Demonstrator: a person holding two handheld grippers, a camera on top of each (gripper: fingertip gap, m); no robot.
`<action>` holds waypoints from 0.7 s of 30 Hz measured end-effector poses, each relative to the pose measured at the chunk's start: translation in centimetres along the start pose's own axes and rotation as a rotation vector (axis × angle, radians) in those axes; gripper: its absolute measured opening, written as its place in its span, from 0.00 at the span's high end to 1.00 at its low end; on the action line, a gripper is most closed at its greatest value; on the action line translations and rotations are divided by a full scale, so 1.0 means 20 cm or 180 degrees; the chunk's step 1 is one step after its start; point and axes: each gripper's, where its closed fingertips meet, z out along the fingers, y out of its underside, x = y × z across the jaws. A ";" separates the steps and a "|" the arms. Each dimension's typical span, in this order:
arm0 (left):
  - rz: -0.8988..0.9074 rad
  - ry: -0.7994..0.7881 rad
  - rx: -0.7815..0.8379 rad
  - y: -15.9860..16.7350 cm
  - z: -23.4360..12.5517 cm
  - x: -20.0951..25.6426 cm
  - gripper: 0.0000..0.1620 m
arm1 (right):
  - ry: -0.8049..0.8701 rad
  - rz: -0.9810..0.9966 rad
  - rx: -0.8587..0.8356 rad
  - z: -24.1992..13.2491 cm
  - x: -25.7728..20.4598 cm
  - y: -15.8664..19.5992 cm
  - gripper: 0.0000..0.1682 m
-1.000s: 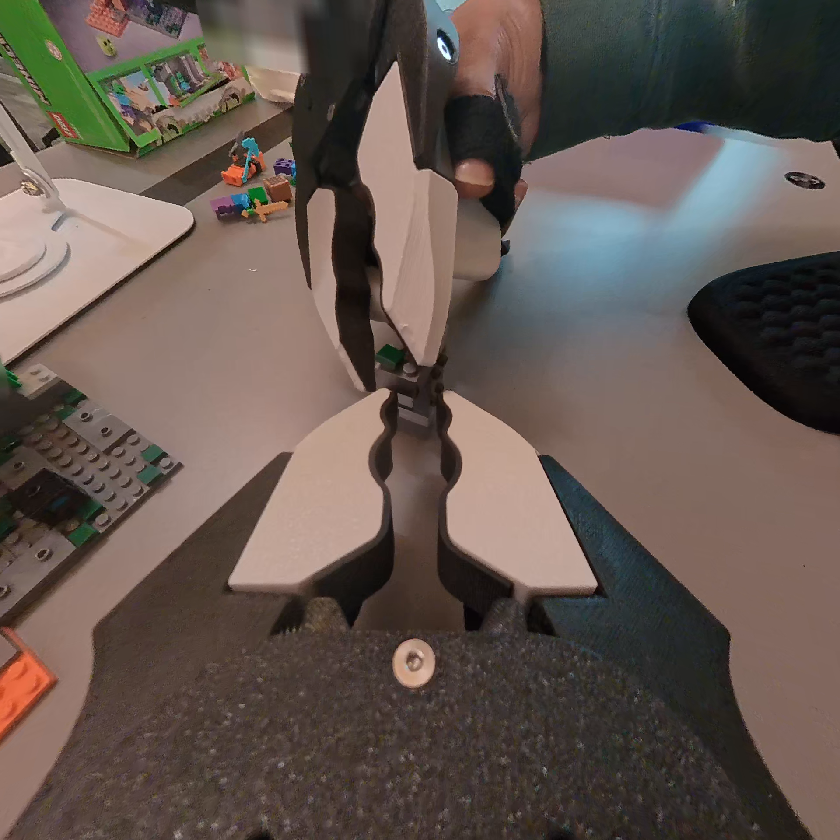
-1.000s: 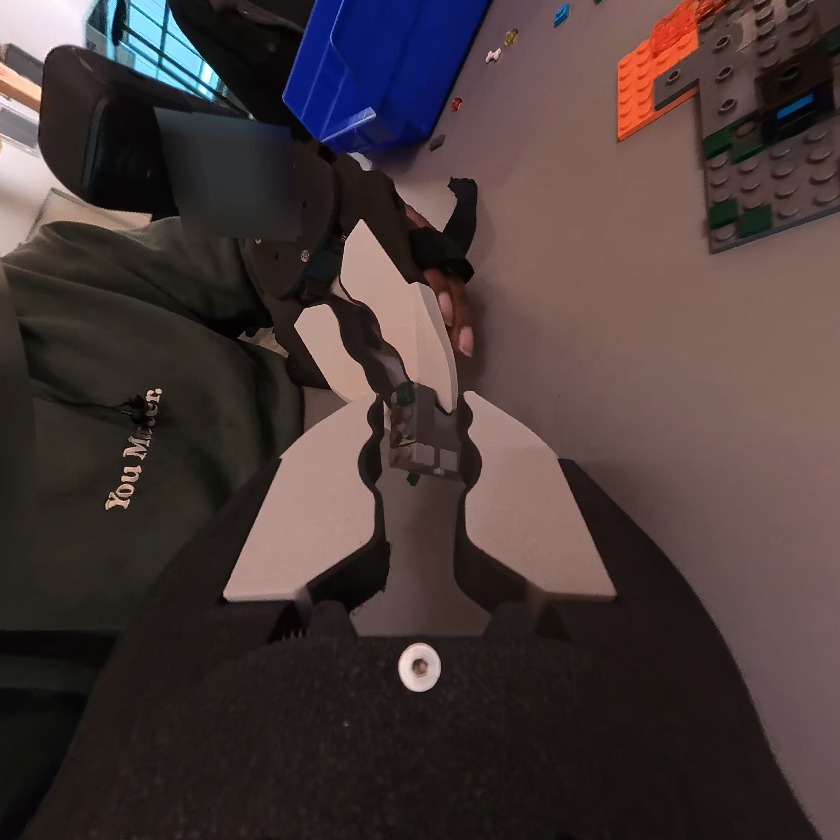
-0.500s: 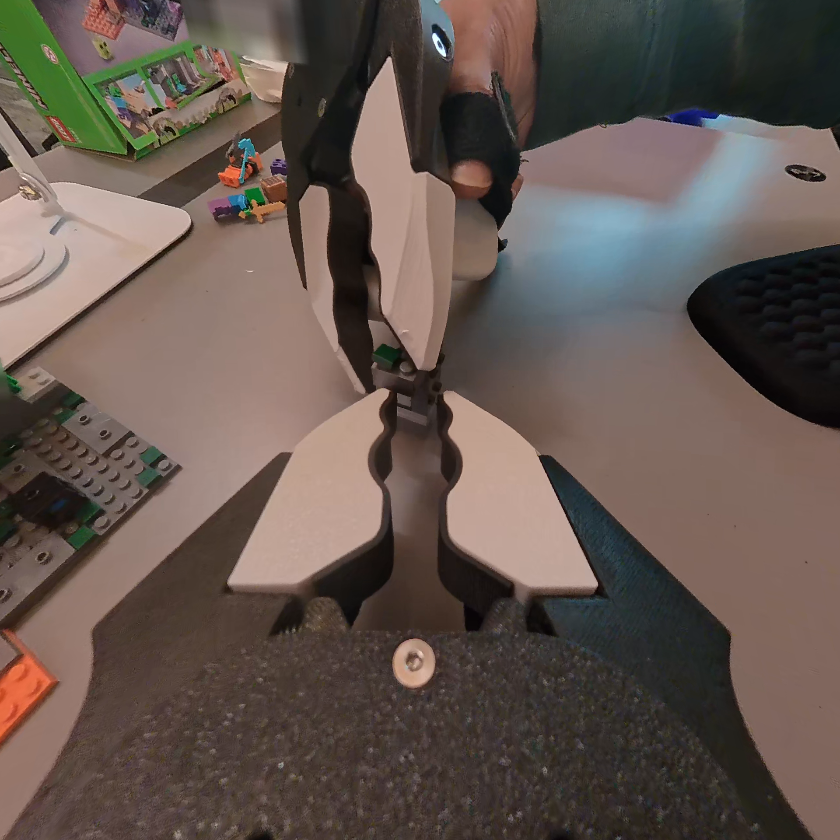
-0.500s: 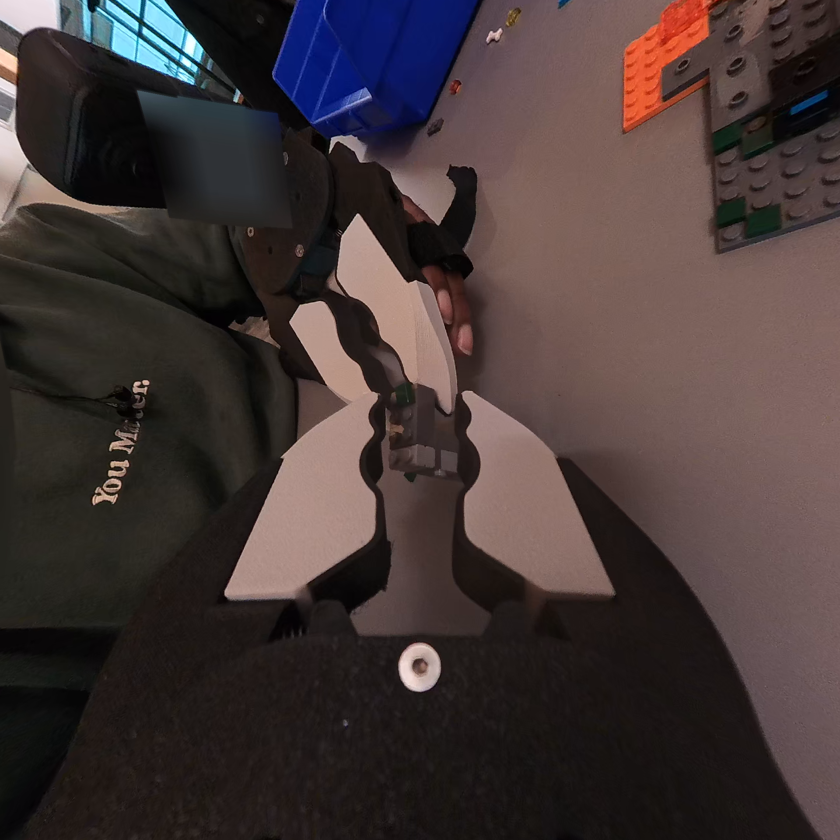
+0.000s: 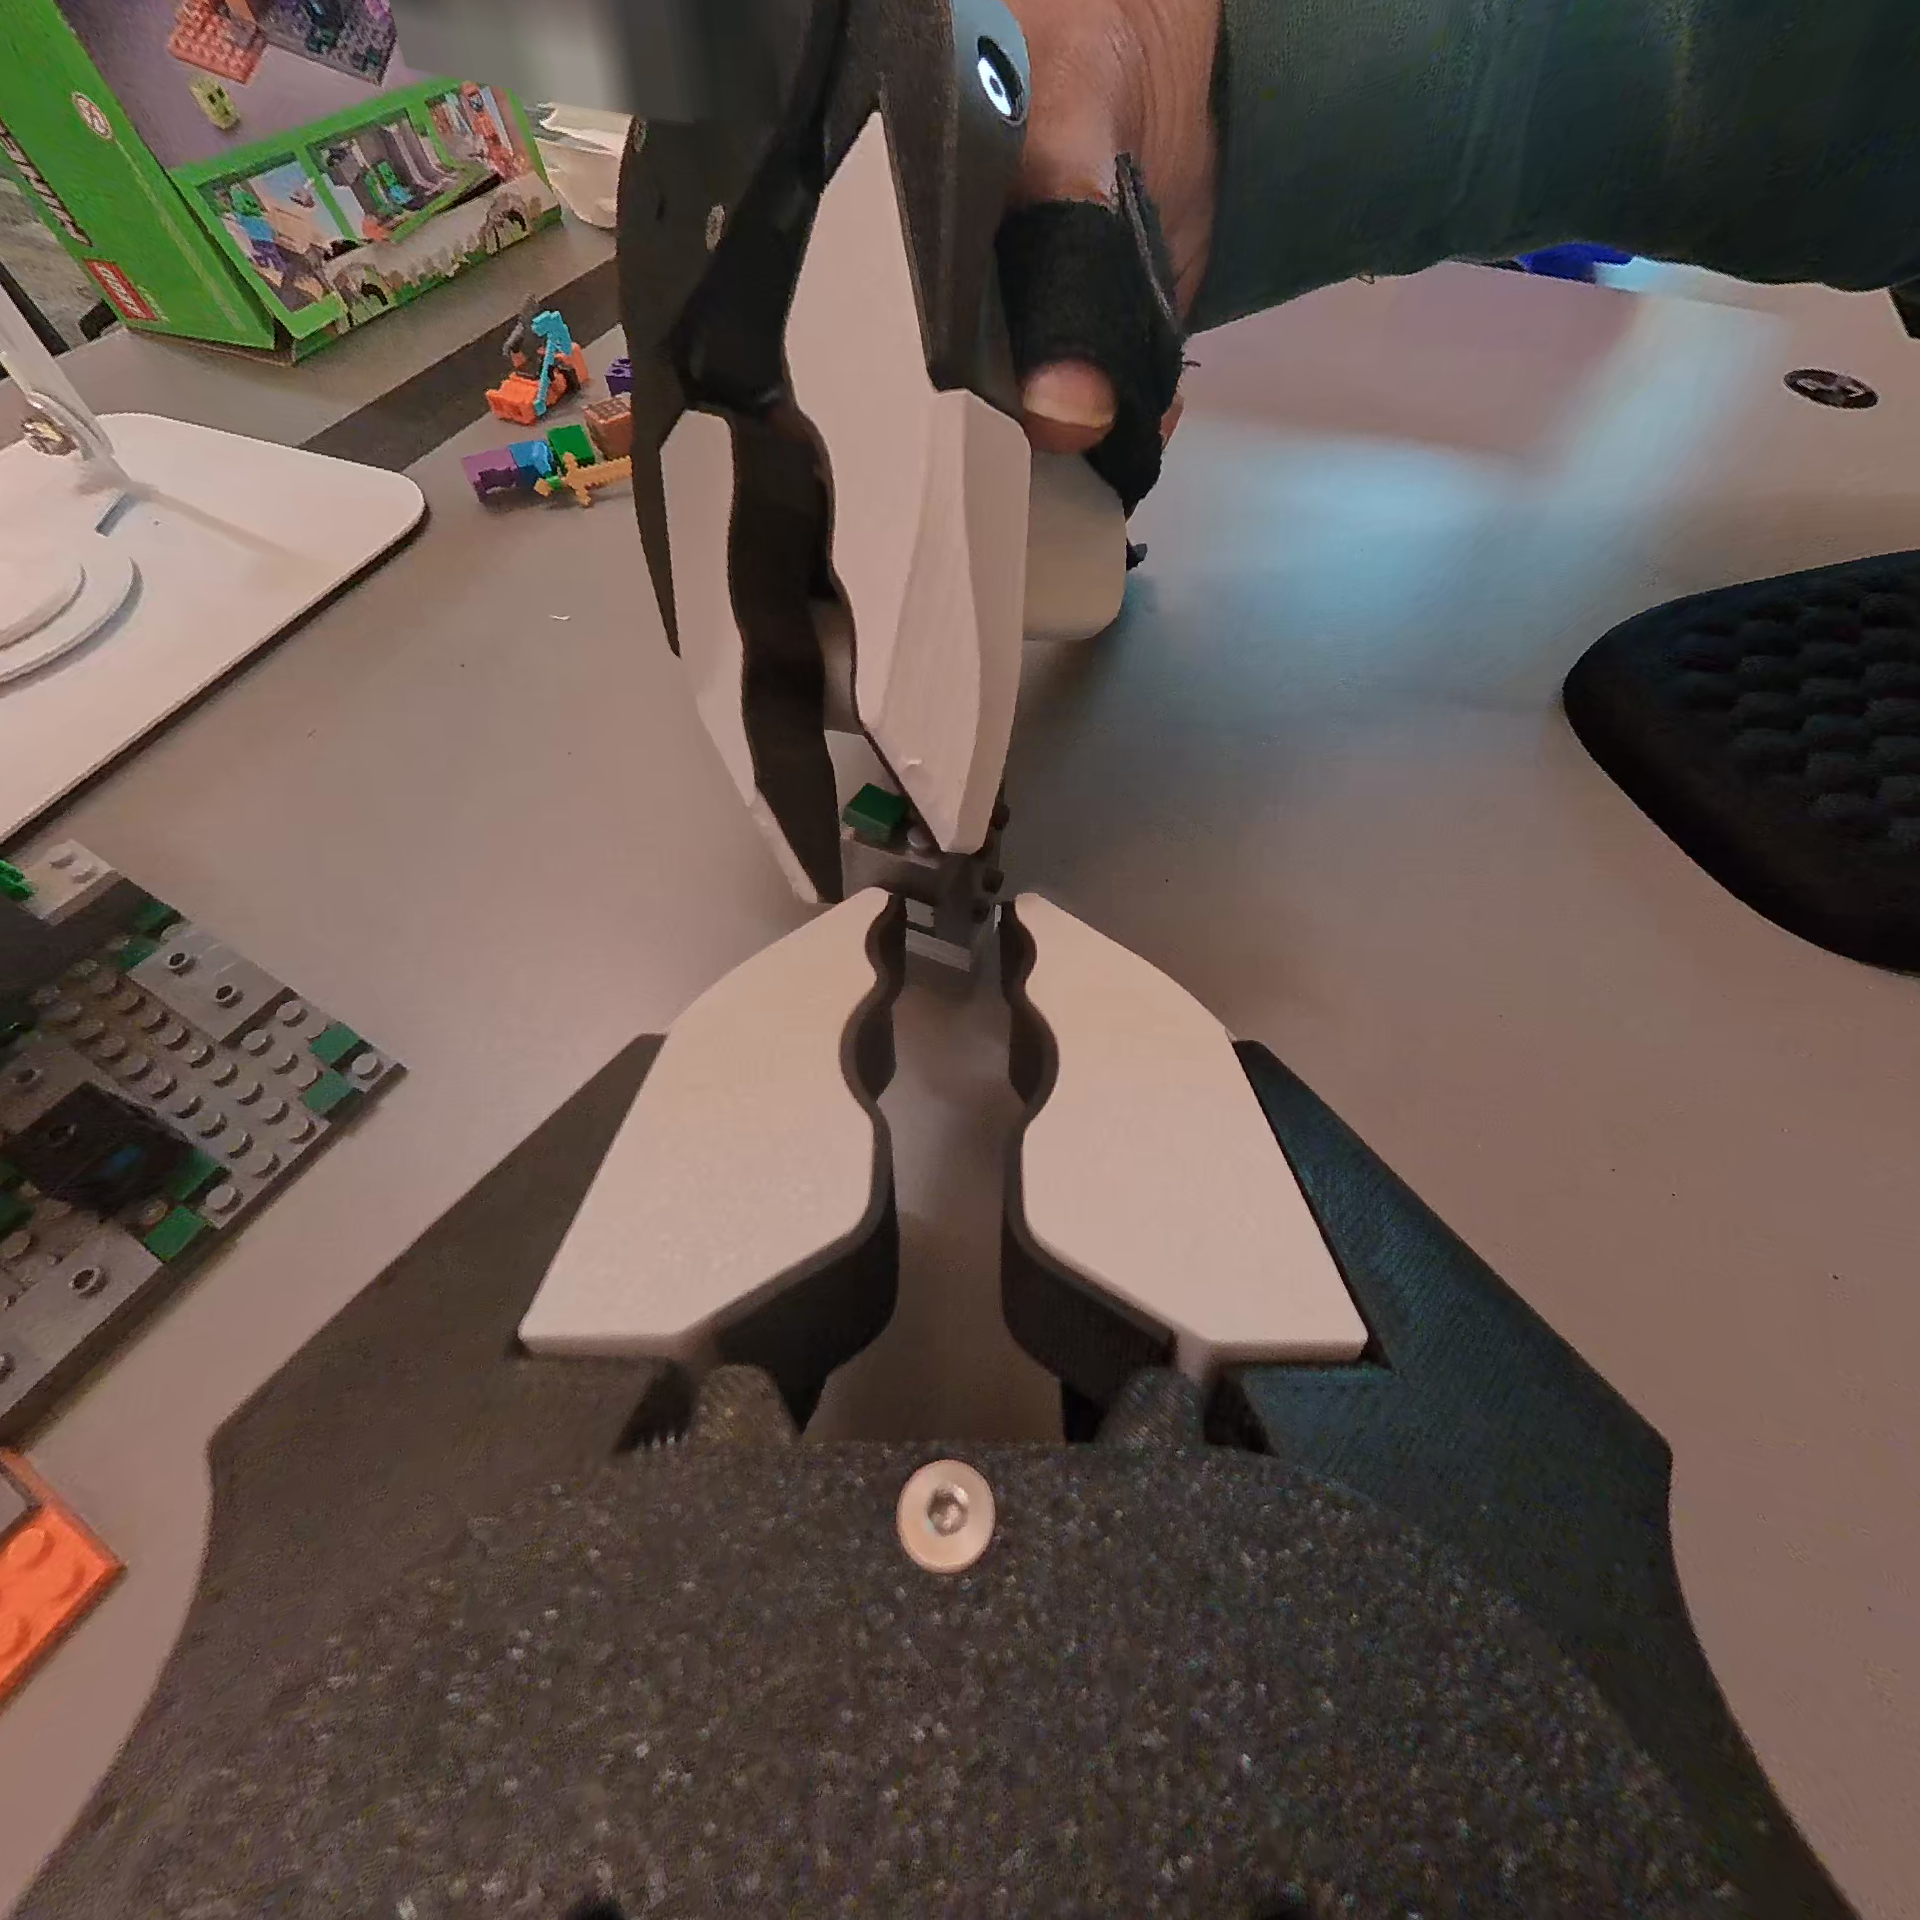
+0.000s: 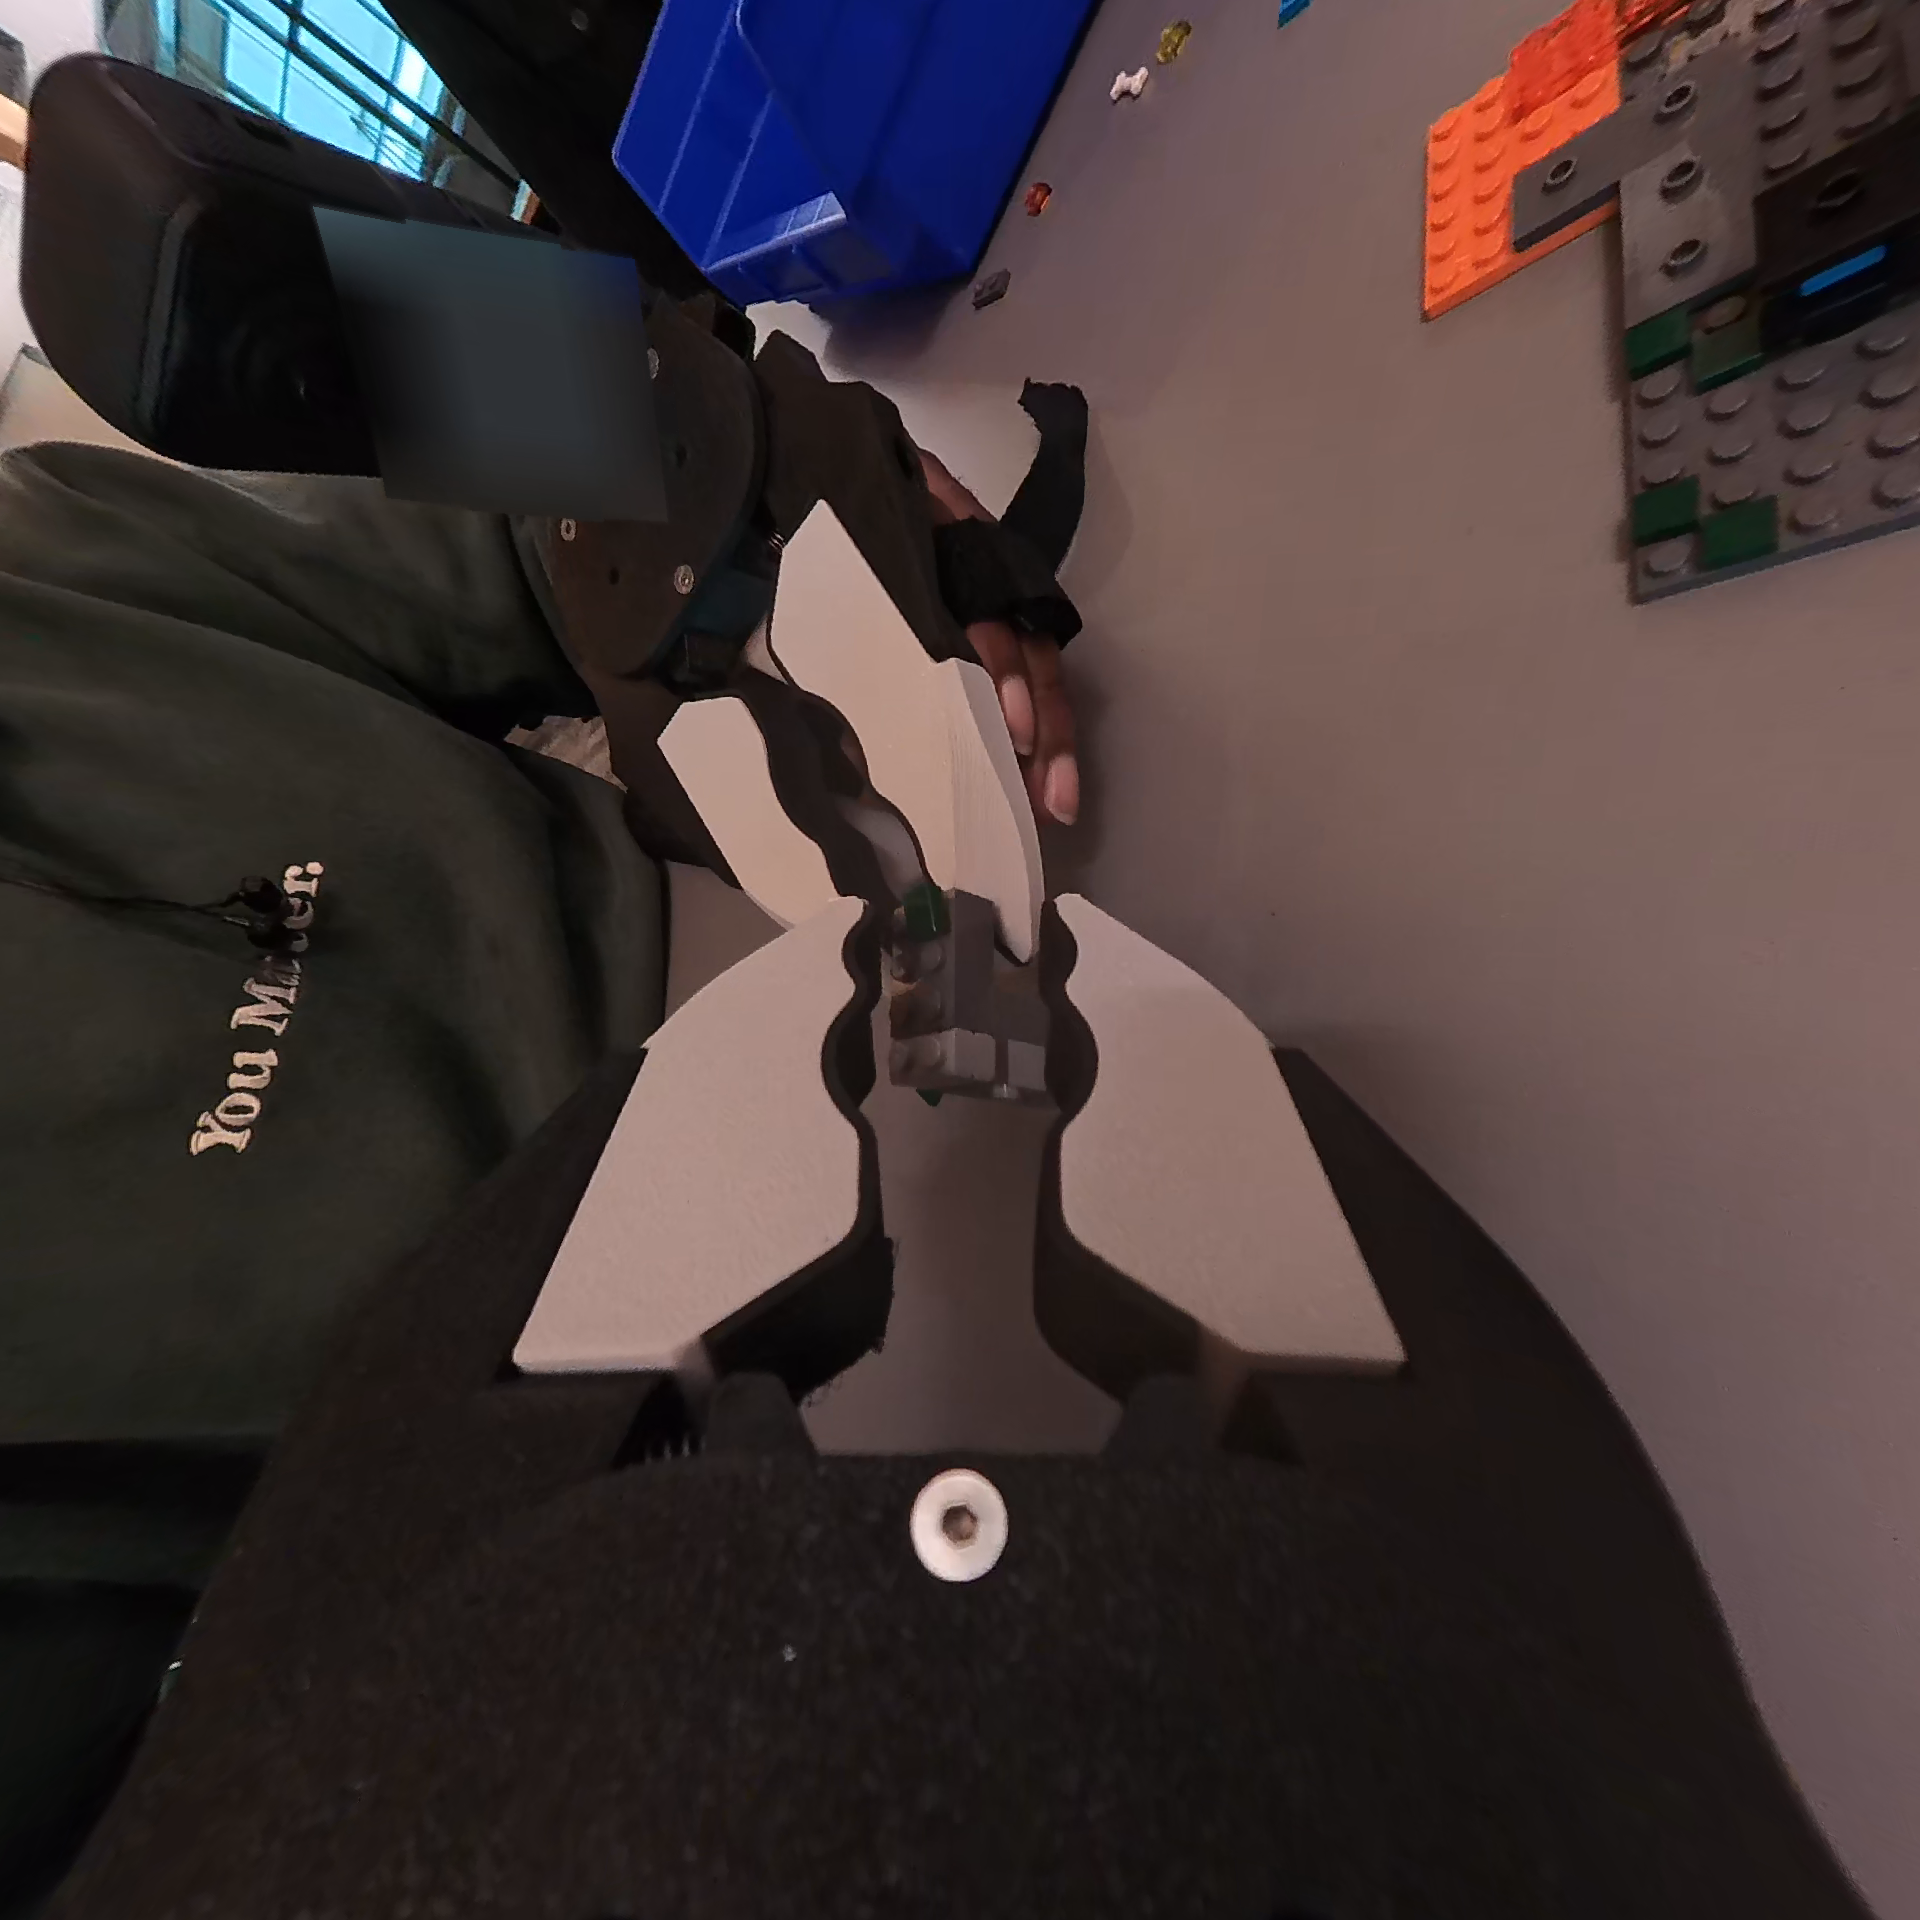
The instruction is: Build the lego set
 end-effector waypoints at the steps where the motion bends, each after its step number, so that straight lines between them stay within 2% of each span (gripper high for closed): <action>1: 0.0001 0.0000 0.0000 0.00 0.00 0.00 0.90 | 0.0004 -0.0007 0.0000 0.00 0.00 0.00 0.83; 21: 0.0024 -0.0004 -0.0019 0.00 0.00 0.00 0.89 | -0.0047 0.0072 0.0055 -0.03 -0.02 -0.03 0.81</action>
